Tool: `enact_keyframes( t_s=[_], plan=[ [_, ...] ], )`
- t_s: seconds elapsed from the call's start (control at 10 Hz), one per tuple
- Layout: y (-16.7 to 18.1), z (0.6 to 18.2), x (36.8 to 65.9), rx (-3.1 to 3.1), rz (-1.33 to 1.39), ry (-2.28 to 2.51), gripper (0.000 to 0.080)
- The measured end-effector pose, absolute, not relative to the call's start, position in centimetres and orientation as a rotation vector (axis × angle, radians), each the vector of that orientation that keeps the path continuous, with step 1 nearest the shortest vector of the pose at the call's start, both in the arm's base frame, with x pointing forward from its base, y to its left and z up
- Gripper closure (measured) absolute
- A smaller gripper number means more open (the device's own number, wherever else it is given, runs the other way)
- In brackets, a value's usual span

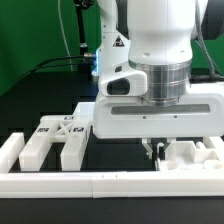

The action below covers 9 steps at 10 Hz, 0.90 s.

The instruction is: Assemble chair

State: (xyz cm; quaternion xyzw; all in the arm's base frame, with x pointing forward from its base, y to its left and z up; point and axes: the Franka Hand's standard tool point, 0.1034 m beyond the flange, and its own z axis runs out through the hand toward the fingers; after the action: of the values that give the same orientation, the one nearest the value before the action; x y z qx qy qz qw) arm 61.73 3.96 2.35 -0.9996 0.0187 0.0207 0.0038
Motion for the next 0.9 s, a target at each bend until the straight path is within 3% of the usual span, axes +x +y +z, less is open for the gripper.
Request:
enact_keyframes(
  t_s=[0.1,0.2,0.3,0.5,0.9],
  plan=[
    [3.97,2.33,61.72,-3.133,0.065,0.059,0.0689],
    [3.97,2.33,61.72,-3.133,0.065,0.058,0.0552],
    [3.97,2.33,61.72,-3.133,0.065,0.058,0.0552],
    [3.97,2.33,61.72,-3.133,0.065,0.058,0.0209],
    [3.97,2.33,61.72,-3.133,0.065,0.058,0.0152]
  ],
)
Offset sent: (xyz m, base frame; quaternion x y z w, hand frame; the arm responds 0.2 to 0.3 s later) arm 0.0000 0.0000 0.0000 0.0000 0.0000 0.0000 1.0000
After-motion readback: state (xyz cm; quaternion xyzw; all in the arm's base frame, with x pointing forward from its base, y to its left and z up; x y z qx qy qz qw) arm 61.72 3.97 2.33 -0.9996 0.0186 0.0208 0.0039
